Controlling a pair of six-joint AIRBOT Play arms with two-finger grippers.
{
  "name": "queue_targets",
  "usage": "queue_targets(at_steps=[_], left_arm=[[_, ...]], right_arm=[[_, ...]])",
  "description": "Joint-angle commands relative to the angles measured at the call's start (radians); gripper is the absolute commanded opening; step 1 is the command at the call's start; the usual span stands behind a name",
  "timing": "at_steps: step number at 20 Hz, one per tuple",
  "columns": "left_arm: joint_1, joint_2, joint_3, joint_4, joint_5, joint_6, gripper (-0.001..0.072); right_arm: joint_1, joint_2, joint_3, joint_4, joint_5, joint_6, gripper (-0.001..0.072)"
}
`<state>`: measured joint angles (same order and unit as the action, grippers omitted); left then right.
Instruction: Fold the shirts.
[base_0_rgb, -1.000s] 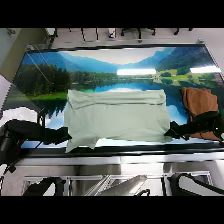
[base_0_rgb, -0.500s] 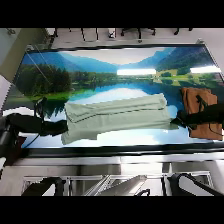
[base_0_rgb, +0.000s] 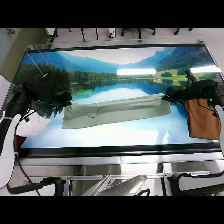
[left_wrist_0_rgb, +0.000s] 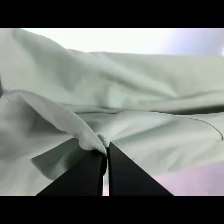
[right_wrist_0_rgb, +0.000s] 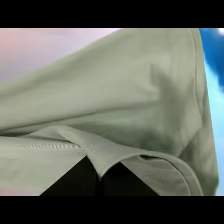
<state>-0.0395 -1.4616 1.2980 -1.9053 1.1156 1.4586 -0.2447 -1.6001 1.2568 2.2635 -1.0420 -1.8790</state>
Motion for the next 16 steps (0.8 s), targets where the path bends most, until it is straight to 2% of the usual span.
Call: queue_targets(at_steps=[1,4,5,6,7,8,9,10,11,16], left_arm=[[-0.004,-0.176,0.084,0.002,-0.016,0.0,0.0011],[-0.017,-0.25,0.113,0.0,-0.017,0.001,0.0011],[-0.024,-0.262,0.123,-0.002,-0.013,0.0,0.0011],[-0.03,-0.268,0.131,-0.006,-0.01,0.0,0.0012],[-0.041,-0.268,0.142,-0.006,-0.009,0.0,0.0083],[-0.047,-0.267,0.159,-0.007,-0.005,0.0,0.0415],[-0.048,-0.267,0.183,-0.007,0.007,0.0,0.07],[-0.048,-0.267,0.216,-0.007,0.034,-0.001,0.0706],[-0.048,-0.267,0.254,-0.007,0.068,-0.001,0.0706],[-0.045,-0.267,0.455,-0.006,0.233,-0.002,0.0706]], right_arm=[[0.027,-0.146,0.076,0.005,0.029,-0.022,0.0026],[0.016,-0.162,0.078,0.005,0.027,-0.033,0.0038],[0.013,-0.161,0.092,0.003,0.003,-0.037,0.0138],[0.005,-0.161,0.115,0.0,-0.037,-0.037,0.0349],[-0.006,-0.161,0.144,-0.006,-0.085,-0.037,0.0408],[-0.019,-0.161,0.176,-0.028,-0.127,-0.037,0.0409],[-0.031,-0.161,0.211,-0.066,-0.158,-0.036,0.0419],[-0.043,-0.161,0.236,-0.102,-0.171,-0.034,0.0538],[-0.053,-0.162,0.246,-0.119,-0.174,-0.032,0.0599],[-0.071,-0.24,0.246,-0.119,-0.174,-0.033,0.0602]])
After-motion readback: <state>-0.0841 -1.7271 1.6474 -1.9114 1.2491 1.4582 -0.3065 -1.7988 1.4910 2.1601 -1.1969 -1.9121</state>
